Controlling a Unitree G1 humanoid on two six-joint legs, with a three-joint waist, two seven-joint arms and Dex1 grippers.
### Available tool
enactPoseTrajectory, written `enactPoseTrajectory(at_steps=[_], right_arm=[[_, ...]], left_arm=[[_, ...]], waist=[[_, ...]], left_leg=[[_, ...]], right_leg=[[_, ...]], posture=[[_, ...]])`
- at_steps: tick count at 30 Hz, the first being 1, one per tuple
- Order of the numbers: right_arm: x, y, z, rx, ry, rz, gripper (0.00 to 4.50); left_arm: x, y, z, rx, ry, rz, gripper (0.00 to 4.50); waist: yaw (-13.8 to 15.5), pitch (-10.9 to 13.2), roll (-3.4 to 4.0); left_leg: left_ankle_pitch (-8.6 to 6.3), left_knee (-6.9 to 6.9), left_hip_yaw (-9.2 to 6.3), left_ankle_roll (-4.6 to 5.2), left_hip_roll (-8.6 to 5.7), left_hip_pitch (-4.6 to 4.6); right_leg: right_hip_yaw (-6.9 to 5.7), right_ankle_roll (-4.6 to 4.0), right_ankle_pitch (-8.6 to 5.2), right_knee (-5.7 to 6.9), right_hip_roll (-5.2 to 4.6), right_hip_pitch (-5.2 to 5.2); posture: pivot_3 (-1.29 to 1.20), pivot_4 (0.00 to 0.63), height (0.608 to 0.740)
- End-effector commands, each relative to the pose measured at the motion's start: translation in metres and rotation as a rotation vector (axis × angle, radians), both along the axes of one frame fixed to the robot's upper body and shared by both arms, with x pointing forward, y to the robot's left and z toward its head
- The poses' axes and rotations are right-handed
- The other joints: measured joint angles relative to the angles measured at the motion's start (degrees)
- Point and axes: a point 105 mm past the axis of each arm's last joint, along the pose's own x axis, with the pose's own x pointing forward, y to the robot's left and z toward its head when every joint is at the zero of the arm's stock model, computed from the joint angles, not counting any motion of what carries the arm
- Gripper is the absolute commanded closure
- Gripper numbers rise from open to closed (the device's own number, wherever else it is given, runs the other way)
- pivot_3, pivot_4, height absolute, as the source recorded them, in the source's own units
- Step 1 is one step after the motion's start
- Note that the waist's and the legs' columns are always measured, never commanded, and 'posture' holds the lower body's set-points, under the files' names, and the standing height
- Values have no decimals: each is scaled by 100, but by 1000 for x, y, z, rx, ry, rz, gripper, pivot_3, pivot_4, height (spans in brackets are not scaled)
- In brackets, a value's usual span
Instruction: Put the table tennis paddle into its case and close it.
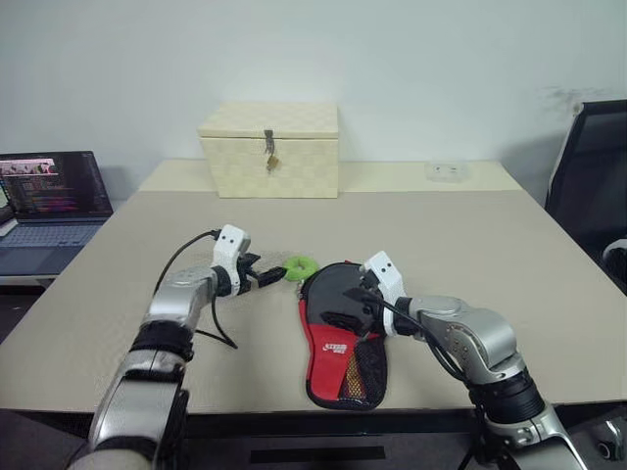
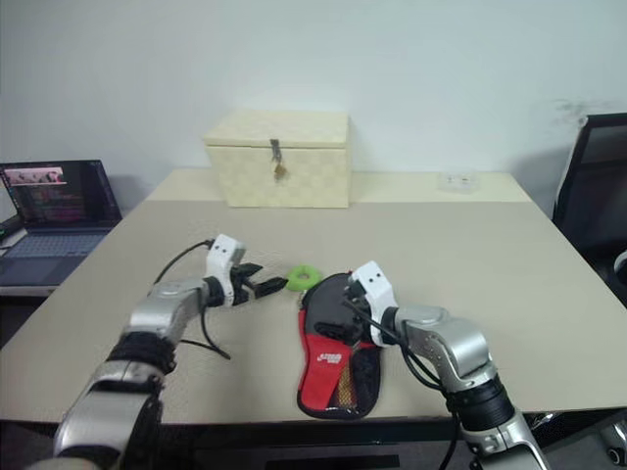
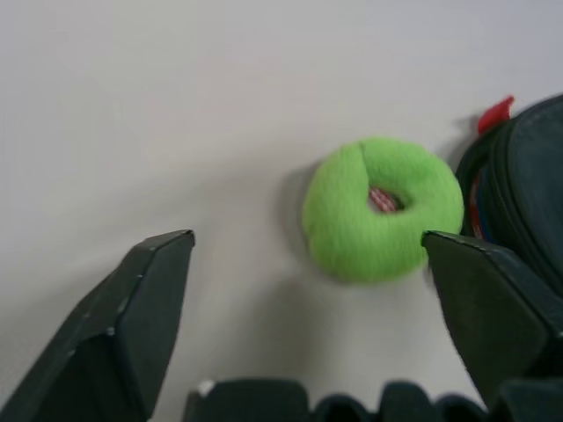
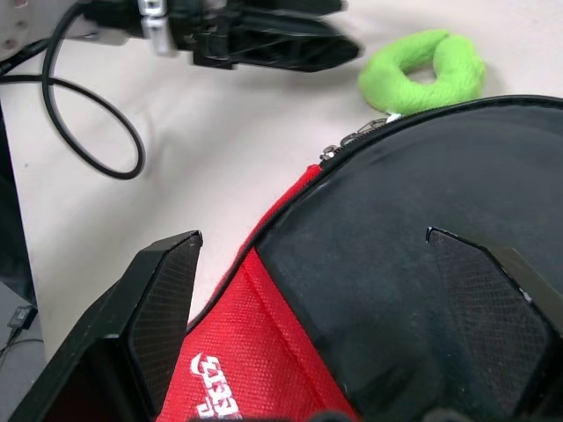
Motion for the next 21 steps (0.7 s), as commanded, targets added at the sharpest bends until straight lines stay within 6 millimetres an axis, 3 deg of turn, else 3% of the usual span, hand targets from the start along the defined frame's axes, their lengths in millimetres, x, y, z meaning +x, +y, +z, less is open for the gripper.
enactPoseTrajectory(at_steps=[1, 12, 15, 21], right_arm=[[1, 1, 11, 13, -53, -10, 0], [-1, -2, 10, 1, -61, -37, 0], [1, -3, 12, 7, -70, -51, 0], [6, 3, 14, 13, -76, -49, 0]], left_arm=[[5, -12, 0, 33, 17, -50, 17], [8, -24, -23, 105, 79, -33, 17], [8, -27, -27, 107, 82, -31, 576], [8, -25, -29, 97, 85, -12, 2696]], waist=[[-8, 0, 0], [-2, -1, -1], [5, -2, -2], [5, -2, -2]], left_leg=[[0, -1, 4, 0, 0, 1], [1, 6, 0, 0, 2, 4], [2, 14, -1, 0, 2, 6], [2, 19, 0, 0, 2, 4]], right_leg=[[3, 0, 0, -1, 0, 0], [2, 1, 1, 10, 0, 1], [1, 5, 3, 15, 0, 4], [2, 7, 4, 17, 0, 5]], posture=[[0, 150, 740], [0, 150, 740], [0, 150, 740], [0, 150, 740]])
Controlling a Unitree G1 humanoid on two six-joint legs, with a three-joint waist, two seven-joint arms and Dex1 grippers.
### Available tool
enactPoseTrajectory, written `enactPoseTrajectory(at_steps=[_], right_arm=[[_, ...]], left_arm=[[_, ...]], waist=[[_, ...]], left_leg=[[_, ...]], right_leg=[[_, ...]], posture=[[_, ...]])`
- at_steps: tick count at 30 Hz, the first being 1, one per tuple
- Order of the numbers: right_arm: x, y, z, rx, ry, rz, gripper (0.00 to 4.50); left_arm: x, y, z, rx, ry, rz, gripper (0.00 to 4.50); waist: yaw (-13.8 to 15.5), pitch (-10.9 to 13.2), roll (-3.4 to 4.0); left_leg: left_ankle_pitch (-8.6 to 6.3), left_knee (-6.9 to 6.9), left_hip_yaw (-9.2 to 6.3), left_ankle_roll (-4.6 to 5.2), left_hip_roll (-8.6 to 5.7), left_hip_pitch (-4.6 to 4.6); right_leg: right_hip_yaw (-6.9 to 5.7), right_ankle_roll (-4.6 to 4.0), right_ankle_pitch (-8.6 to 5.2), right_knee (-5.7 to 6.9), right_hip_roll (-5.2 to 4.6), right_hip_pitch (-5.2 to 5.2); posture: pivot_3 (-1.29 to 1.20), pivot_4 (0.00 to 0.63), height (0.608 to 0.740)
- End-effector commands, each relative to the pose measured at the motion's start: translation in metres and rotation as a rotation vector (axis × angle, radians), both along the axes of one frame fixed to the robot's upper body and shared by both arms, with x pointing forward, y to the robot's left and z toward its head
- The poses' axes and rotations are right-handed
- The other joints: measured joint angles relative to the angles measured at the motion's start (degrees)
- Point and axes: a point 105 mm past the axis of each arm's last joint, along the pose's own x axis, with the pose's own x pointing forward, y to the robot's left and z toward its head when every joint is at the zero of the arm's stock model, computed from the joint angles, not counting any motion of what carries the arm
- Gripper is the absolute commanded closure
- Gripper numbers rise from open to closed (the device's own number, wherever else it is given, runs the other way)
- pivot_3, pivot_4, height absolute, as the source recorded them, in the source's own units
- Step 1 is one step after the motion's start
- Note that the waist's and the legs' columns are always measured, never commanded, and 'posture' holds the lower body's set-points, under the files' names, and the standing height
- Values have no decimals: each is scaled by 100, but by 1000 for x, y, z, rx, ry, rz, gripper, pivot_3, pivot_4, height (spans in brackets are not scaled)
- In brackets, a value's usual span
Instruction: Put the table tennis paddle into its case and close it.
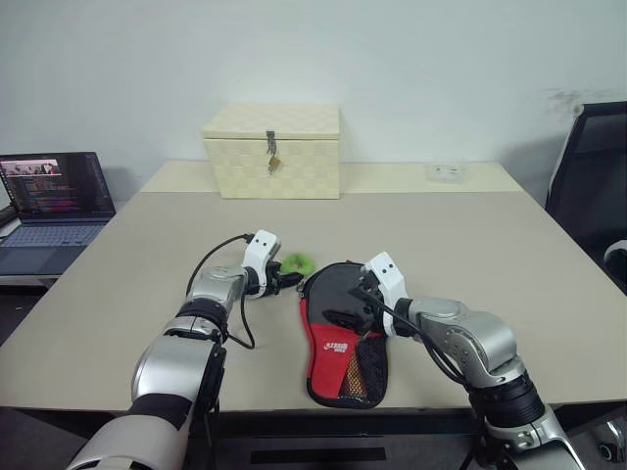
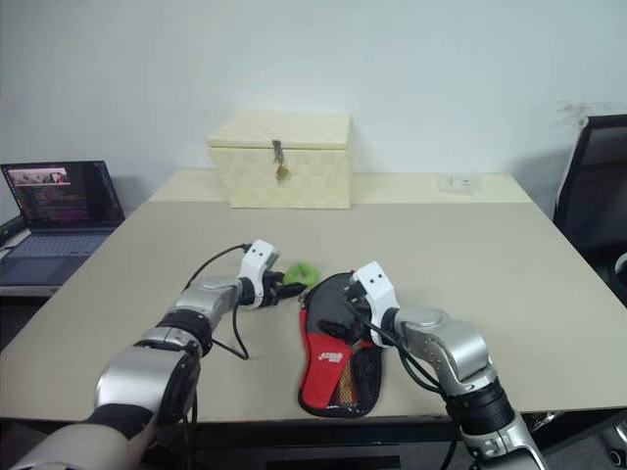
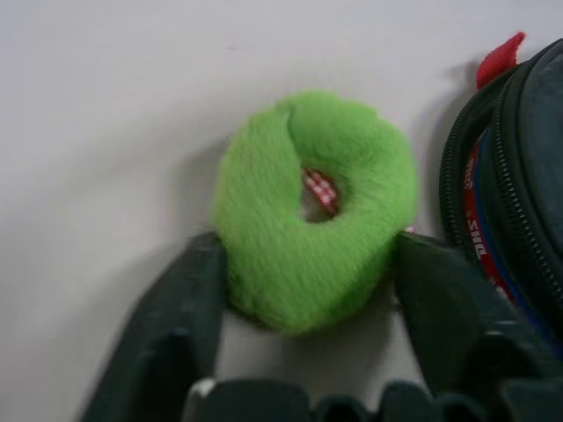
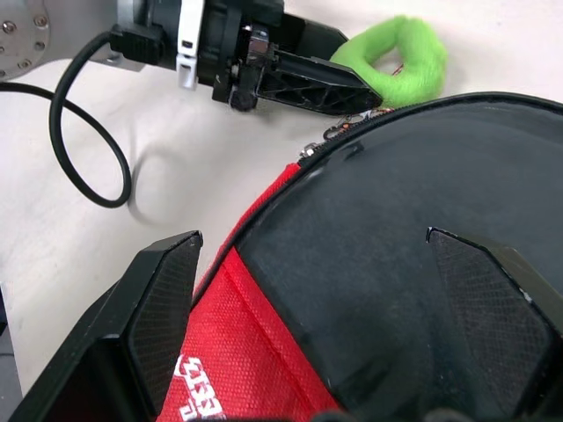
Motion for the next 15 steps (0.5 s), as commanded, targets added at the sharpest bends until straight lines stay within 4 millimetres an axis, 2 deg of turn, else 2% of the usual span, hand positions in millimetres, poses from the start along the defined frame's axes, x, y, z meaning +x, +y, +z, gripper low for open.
enactPoseTrajectory(at_steps=[1, 4, 6, 10, 15], right_arm=[[4, 8, 14, 20, -61, 12, 0], [7, 15, 11, 16, -54, 22, 0], [8, 19, 5, 8, -40, 26, 0], [17, 17, -29, -85, 4, -7, 0], [18, 6, -52, -170, 17, -27, 0]], left_arm=[[0, 2, -4, 5, 13, 18, 2999], [0, 4, -4, 3, 11, 26, 4076], [0, 5, -3, 5, 8, 32, 4481], [4, 7, 2, 17, -14, 61, 4482], [11, 7, 10, 60, -59, 106, 4482]], waist=[[-3, 0, 0], [-7, 0, 0], [-11, 0, 0], [-20, 0, 0], [-44, -3, -4]], left_leg=[[0, 0, 0, 0, 0, 0], [0, 6, 1, 0, 0, 4], [0, 12, 1, 0, 1, 8], [0, 30, 1, 0, 2, 8], [0, 58, 1, 0, 0, 10]], right_leg=[[0, 0, 0, 0, 0, 0], [1, 0, 0, 9, 0, 0], [1, 0, 0, 21, 2, 0], [2, 2, -1, 35, 6, 0], [4, 17, -10, 66, 6, 1]], posture=[[0, 150, 740], [0, 150, 740], [0, 150, 740], [0, 150, 740], [0, 150, 740]])
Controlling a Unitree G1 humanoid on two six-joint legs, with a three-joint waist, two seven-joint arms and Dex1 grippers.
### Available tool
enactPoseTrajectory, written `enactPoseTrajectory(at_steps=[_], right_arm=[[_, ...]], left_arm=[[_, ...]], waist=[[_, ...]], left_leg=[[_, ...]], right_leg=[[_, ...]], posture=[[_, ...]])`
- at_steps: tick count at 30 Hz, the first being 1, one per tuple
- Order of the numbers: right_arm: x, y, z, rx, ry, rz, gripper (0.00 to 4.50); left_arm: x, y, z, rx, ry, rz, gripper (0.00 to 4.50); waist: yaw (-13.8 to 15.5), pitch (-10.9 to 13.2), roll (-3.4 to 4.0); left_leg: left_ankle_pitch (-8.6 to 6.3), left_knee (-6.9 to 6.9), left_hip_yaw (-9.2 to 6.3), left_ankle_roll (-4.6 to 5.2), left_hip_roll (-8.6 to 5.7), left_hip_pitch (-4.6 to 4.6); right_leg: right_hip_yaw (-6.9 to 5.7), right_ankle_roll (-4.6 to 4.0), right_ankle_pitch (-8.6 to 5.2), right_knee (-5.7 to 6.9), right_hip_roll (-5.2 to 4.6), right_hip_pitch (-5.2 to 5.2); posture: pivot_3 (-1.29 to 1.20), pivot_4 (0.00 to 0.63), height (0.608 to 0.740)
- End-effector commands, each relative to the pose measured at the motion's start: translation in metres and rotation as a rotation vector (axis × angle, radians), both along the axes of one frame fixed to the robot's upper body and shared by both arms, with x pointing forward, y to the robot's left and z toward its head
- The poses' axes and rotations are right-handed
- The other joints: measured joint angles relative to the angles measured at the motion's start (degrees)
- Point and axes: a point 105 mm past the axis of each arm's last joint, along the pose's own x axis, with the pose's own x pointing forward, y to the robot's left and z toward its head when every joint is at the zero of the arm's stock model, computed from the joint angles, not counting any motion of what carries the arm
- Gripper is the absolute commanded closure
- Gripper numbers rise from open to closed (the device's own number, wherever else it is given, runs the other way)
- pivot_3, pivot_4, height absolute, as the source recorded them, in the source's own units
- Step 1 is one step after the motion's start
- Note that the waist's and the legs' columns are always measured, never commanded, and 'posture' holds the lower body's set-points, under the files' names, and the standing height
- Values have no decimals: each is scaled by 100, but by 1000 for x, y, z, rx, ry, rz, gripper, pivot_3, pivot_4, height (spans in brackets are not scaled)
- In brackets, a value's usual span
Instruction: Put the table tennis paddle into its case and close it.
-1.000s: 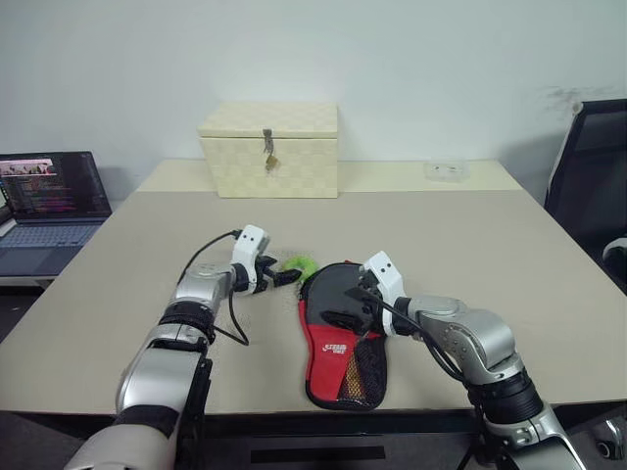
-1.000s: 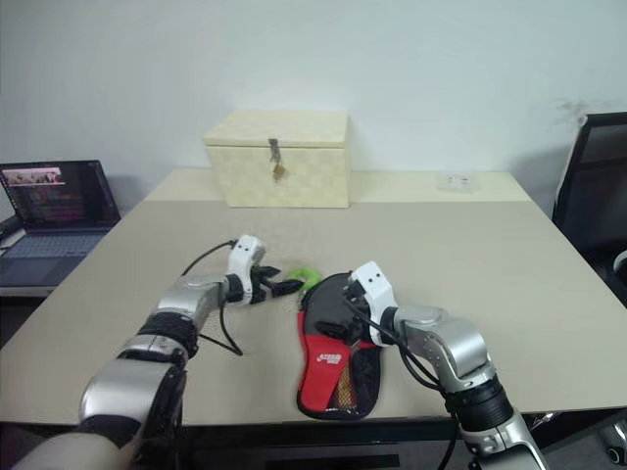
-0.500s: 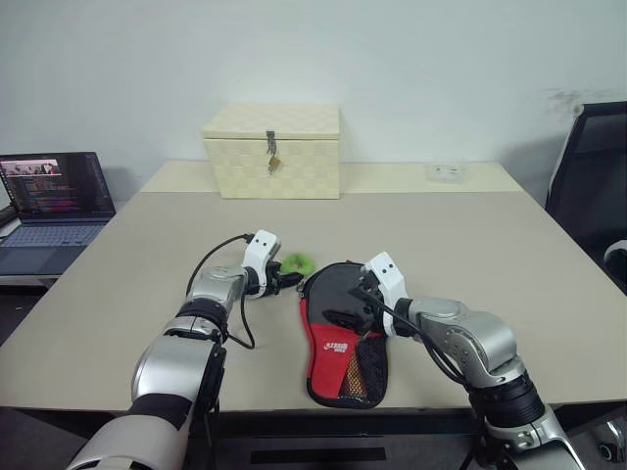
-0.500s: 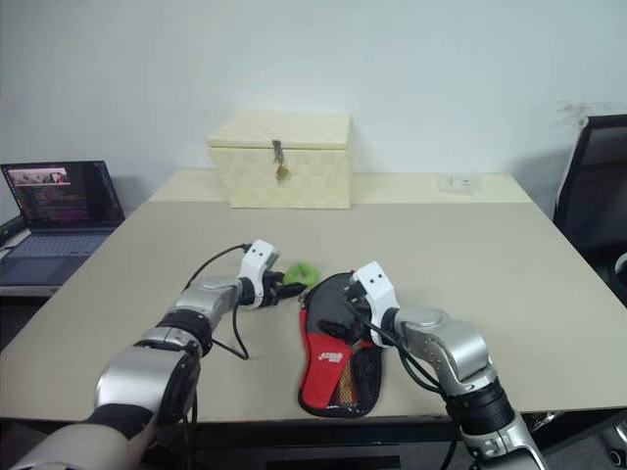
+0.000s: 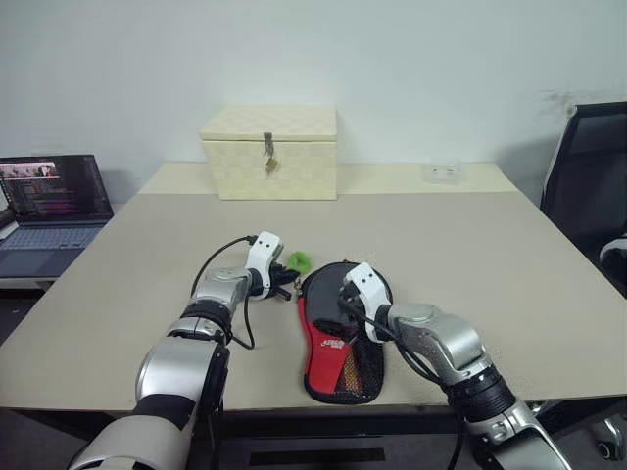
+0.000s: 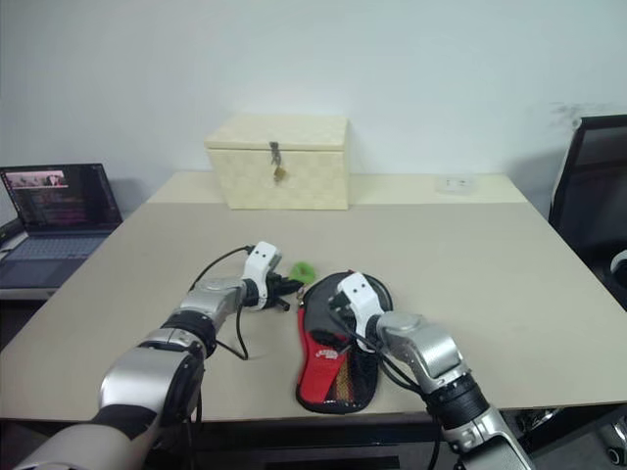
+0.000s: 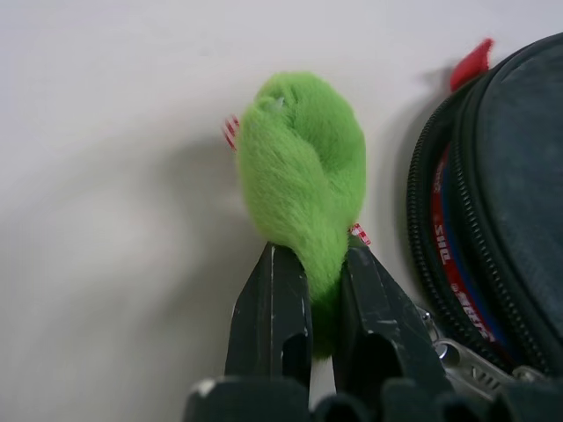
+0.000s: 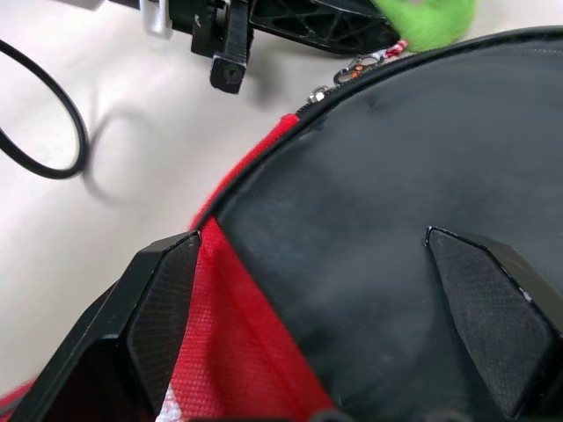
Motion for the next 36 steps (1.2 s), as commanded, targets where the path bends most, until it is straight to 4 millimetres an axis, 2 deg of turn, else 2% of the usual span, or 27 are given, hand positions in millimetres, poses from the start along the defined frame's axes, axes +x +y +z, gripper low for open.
enactPoseTrajectory(at_steps=[1, 5, 12, 17, 20, 26, 32, 36], right_arm=[[-1, -12, -20, -71, 28, -24, 0], [-3, -16, -24, -63, 60, -52, 0], [-18, -17, -34, -94, 103, -25, 0], [-27, -17, -40, -117, 125, -7, 0], [-33, -17, -43, -127, 136, 2, 0], [-52, -17, -51, -137, 174, 27, 0], [-66, -16, -56, -145, 196, 46, 0], [-71, -18, -58, -148, 205, 49, 0]], left_arm=[[10, 8, 16, 73, -70, 67, 4482], [17, -4, 27, 148, -138, 63, 4482], [31, -35, 67, 251, -298, 71, 4482], [34, -49, 84, 311, -374, 64, 4482], [35, -58, 89, 328, -402, 51, 4482], [32, -95, 100, 454, -519, -42, 4482], [31, -108, 107, 539, -597, -63, 4482], [30, -113, 104, 619, -630, -86, 4482]], waist=[[-4, -1, -1], [-5, -2, -2], [32, -2, -4], [24, -2, -4], [35, -2, -4], [42, -3, -5], [47, -5, -8], [48, -5, -9]], left_leg=[[0, 6, -1, 0, 0, 2], [2, 8, -1, 1, 1, 8], [2, 8, -2, 0, -6, -2], [2, 6, -1, 0, -5, 1], [2, 7, -3, 0, -6, 0], [2, 6, -3, 0, -8, -2], [2, 6, -4, 0, -9, -2], [2, 6, -3, 0, -10, -2]], right_leg=[[0, 7, -4, 5, 0, 2], [2, 15, -2, 8, 12, 5], [2, 18, 0, 1, 14, 6], [2, 18, -1, 3, 15, 5], [1, 19, -1, 3, 17, 5], [2, 19, -1, 0, 16, 5], [1, 20, -1, -1, 16, 5], [2, 21, -2, -2, 16, 6]], posture=[[0, 150, 740], [0, 150, 740], [0, 150, 740], [0, 150, 740], [0, 150, 740], [0, 150, 740], [0, 150, 740], [0, 150, 740]])
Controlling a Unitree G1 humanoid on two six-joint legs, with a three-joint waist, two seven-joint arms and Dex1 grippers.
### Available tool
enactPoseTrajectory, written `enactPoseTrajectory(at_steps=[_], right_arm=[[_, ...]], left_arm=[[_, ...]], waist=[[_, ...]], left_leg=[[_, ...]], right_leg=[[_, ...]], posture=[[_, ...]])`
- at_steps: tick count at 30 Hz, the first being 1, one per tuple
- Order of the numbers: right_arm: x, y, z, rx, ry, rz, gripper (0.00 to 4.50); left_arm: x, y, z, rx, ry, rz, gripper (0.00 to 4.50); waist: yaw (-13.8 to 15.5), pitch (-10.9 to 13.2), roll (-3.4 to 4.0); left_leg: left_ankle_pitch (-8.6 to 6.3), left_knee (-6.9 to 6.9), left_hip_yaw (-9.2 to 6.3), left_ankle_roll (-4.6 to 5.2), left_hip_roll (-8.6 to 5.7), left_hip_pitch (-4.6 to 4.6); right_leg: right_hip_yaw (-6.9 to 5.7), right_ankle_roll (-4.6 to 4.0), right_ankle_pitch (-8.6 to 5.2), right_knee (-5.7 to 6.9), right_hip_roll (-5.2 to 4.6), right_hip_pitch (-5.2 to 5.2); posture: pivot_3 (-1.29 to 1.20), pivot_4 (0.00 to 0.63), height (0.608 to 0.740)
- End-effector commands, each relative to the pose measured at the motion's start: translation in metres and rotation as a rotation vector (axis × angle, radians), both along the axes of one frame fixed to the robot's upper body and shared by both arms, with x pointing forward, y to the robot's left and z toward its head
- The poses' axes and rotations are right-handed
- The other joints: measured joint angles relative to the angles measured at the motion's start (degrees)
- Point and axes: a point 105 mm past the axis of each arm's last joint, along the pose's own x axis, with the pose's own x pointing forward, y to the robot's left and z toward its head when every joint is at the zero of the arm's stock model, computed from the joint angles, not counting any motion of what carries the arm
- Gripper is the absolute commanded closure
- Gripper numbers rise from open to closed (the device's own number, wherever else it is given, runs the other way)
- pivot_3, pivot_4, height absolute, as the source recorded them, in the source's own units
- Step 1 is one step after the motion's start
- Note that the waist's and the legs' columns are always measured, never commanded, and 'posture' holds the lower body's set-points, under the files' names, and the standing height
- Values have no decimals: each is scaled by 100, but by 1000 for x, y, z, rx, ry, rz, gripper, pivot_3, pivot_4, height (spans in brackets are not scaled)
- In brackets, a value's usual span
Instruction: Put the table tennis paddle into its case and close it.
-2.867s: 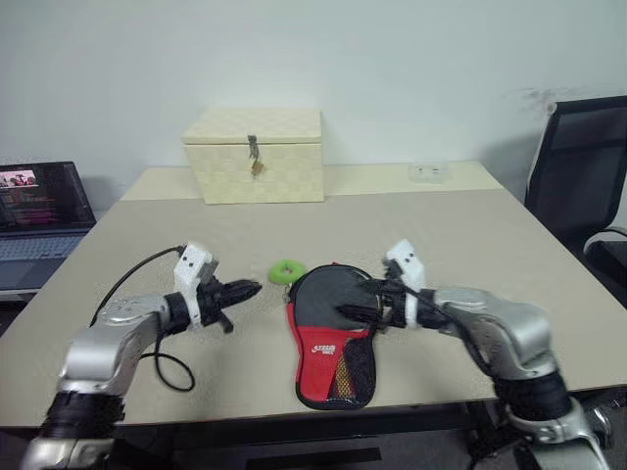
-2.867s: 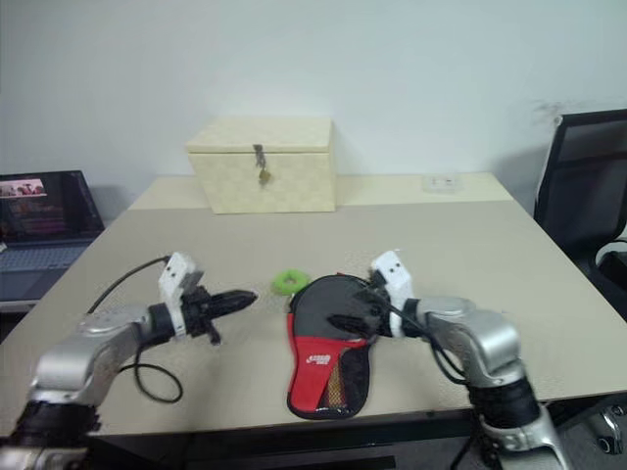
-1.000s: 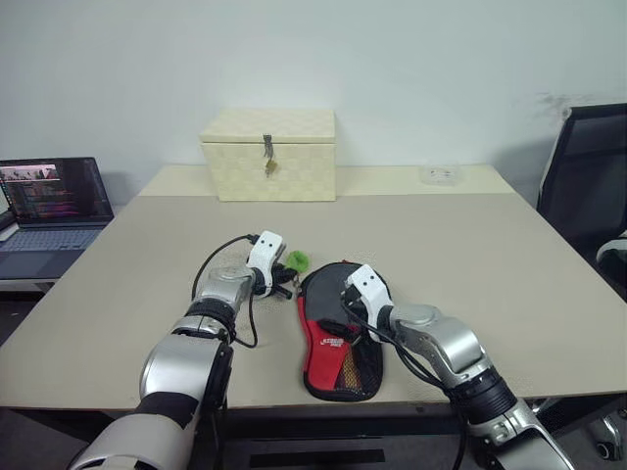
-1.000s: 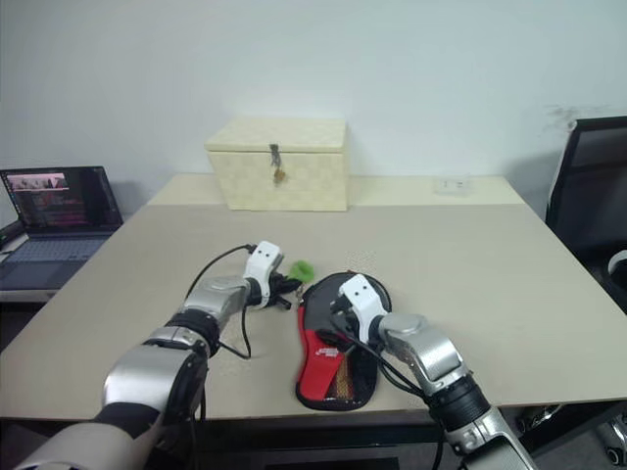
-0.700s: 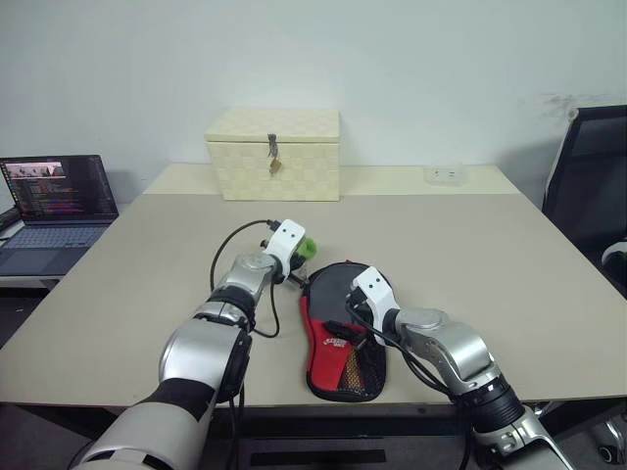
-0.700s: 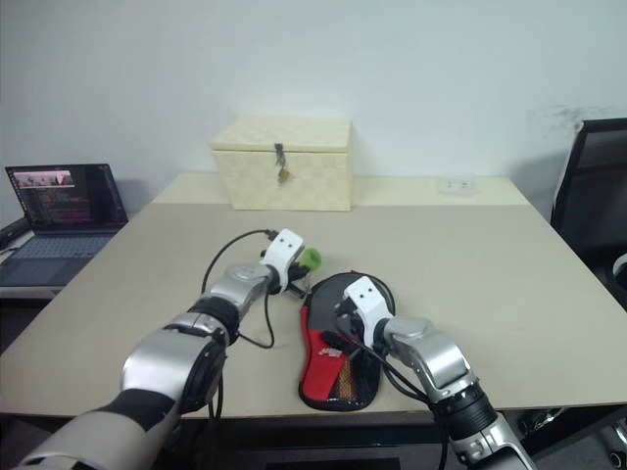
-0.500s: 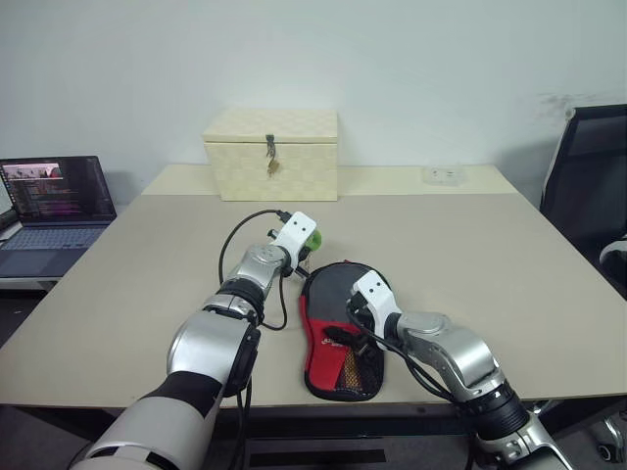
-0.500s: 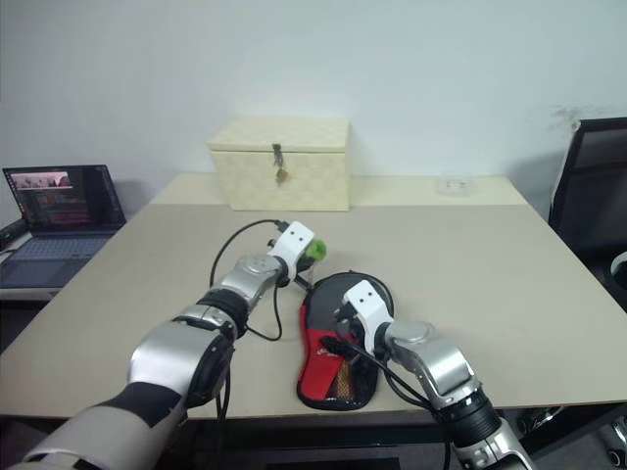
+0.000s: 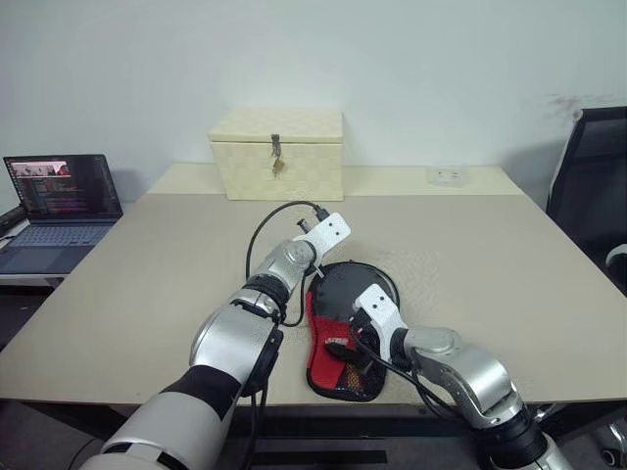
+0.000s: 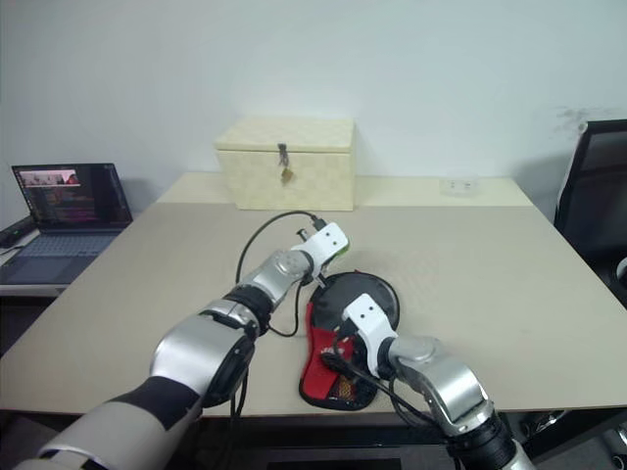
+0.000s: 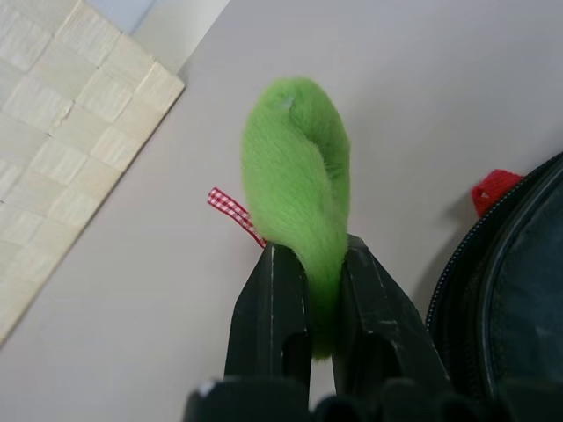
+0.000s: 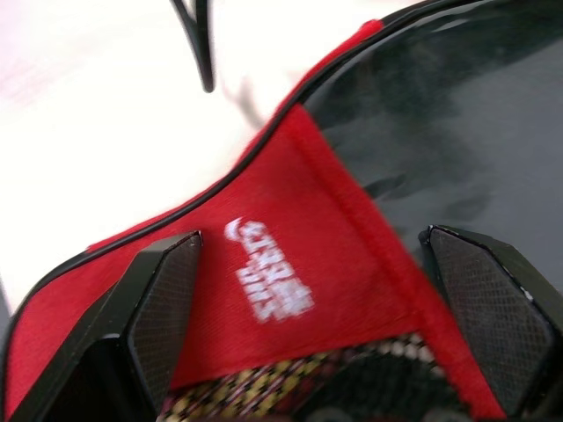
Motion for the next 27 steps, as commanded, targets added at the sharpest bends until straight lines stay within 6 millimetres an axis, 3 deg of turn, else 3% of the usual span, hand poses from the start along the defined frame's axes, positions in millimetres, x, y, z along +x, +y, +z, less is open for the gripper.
enactPoseTrajectory(at_steps=[1, 7, 15, 27], right_arm=[[-22, -2, -43, -77, 193, 20, 0], [-23, -3, -45, -80, 195, 16, 0], [-27, -3, -48, -81, 202, 12, 0], [-27, -2, -46, -75, 200, 1, 0]], left_arm=[[3, -27, 53, 43, -196, -80, 4482], [2, -27, 50, 197, -239, -107, 4482], [-4, -59, 70, 134, -322, -168, 4482], [-13, -84, 61, 119, -285, -242, 4482]], waist=[[1, -1, -1], [1, -1, -2], [15, -2, -4], [16, -2, -4]], left_leg=[[0, 0, 0, 0, 0, 0], [0, -1, 0, 0, 0, 0], [0, 0, -1, -1, -3, -2], [0, -1, -1, -1, -5, -2]], right_leg=[[-1, 0, 0, 0, 0, 0], [0, 0, 0, -1, 0, 0], [-1, 2, 0, -3, -4, 1], [-1, 3, -1, -4, -5, 1]], posture=[[0, 150, 740], [0, 150, 740], [0, 150, 740], [0, 150, 740]])
